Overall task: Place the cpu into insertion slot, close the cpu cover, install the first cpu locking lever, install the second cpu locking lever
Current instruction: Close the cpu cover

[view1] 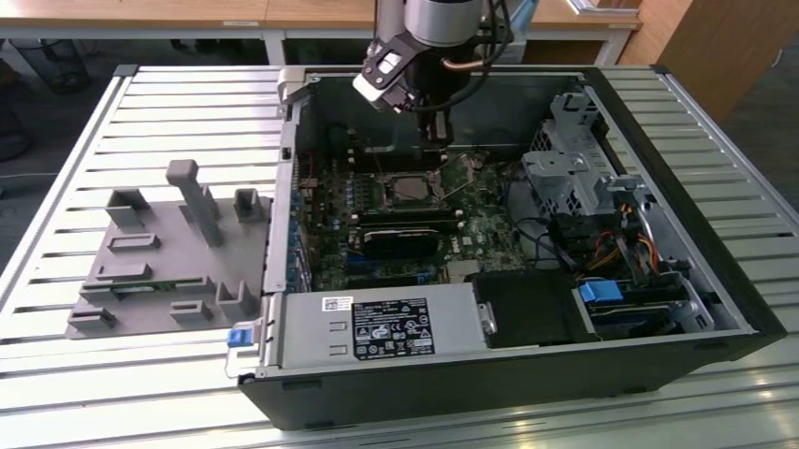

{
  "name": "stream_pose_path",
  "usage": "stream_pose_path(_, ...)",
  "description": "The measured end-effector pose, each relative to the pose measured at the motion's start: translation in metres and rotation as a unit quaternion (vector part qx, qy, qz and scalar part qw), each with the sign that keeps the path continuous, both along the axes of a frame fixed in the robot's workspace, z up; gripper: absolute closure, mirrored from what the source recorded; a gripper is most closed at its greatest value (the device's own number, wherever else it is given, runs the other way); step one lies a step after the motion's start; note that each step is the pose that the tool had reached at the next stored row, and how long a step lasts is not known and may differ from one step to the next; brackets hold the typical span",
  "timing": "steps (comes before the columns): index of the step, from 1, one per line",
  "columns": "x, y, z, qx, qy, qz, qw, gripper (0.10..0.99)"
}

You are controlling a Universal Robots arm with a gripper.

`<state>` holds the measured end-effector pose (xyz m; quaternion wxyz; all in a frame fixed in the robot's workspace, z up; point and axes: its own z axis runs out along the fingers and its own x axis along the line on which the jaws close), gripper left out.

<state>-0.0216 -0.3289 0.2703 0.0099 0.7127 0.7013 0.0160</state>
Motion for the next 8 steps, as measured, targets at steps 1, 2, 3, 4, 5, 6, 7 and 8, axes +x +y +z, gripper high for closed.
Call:
stream_pose_path(1,0.003,0.0,-0.0005,-0.0001,0.0001,0.0,1.0,0.98)
stream_pose_path(2,0.0058,0.0001,-0.0009,-0.0001,0.0002,0.001,1.0,0.98)
stream_pose_path(3,0.0088,0.0002,-0.0013,0.0,0.0002,0.001,1.0,0.98)
stream_pose_path(4,0.0117,0.0004,-0.0016,-0.0001,0.0004,0.001,1.0,0.98)
stream_pose_path(5,0.0145,0.0005,-0.0018,0.0,0.0006,0.001,1.0,0.98)
stream_pose_path(6,0.0172,0.0006,-0.0021,0.0,0.0008,0.001,1.0,0.98)
stream_pose_path(7,0.0192,0.0007,-0.0022,0.0,0.0008,0.002,1.0,0.98)
stream_pose_path(8,0.0204,0.0007,-0.0024,-0.0001,0.0009,0.005,1.0,0.98)
